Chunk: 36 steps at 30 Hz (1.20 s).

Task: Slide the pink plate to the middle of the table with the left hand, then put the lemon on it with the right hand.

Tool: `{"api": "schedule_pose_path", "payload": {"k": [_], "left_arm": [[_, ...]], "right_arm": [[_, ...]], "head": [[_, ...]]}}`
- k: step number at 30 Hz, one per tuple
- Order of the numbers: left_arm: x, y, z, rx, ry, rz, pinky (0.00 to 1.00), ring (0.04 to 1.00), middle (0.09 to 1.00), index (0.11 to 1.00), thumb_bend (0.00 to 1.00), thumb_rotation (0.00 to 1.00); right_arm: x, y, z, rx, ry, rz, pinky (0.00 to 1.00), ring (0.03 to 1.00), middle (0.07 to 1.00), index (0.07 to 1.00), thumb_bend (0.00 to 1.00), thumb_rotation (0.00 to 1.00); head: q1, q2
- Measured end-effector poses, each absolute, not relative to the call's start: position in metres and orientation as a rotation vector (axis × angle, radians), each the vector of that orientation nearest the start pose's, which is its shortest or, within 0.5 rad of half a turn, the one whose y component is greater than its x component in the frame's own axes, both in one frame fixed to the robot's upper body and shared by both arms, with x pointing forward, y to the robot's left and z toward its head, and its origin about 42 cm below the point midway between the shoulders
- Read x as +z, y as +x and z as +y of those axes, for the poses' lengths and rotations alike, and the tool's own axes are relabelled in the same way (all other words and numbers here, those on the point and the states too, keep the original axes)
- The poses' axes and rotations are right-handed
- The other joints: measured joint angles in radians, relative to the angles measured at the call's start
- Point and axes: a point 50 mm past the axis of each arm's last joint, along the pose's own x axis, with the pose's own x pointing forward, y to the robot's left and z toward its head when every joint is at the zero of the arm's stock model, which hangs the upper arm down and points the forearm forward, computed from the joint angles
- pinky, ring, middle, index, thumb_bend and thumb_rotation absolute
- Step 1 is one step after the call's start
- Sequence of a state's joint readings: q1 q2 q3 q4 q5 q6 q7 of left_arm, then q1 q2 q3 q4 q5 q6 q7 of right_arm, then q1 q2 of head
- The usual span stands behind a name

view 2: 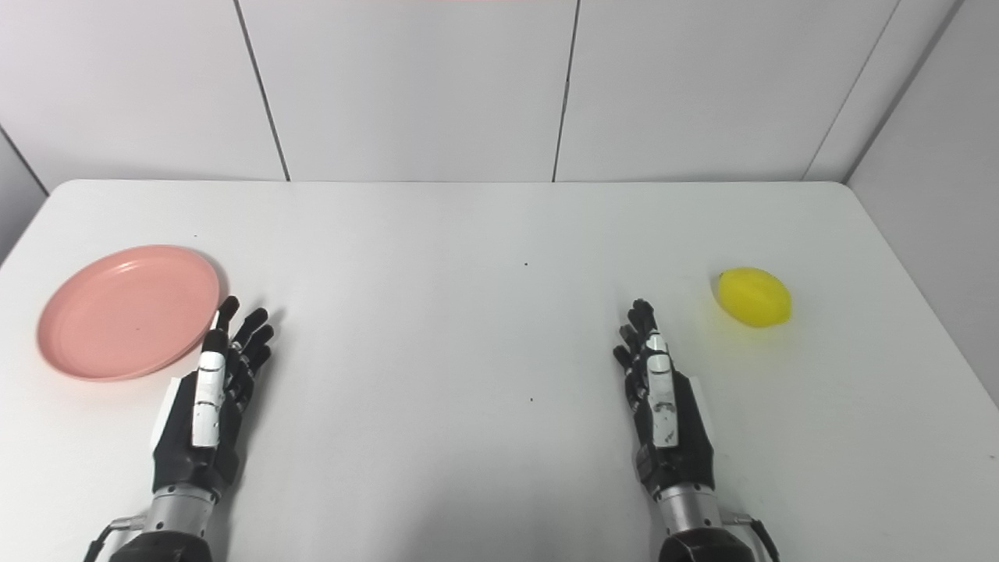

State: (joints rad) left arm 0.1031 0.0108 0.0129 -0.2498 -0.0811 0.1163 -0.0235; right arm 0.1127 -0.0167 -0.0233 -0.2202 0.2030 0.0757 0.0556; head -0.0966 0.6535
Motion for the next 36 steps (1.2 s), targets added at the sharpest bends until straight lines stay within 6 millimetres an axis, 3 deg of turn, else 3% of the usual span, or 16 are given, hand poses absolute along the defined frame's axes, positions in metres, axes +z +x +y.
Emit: {"api": "schedule_pose_path", "payload": {"k": [36], "left_arm": [[0.1297, 0.2498, 0.2203, 0.001, -0.066, -0.036, 0.97, 0.938, 0.937, 0.988, 0.70, 1.00]], "right_arm": [[0.1228, 0.2471, -0.2253, 0.028, 0.183, -0.046, 1.00, 0.991, 0.998, 0.974, 0.73, 1.00]], "head": [[0.017, -0.011]]}}
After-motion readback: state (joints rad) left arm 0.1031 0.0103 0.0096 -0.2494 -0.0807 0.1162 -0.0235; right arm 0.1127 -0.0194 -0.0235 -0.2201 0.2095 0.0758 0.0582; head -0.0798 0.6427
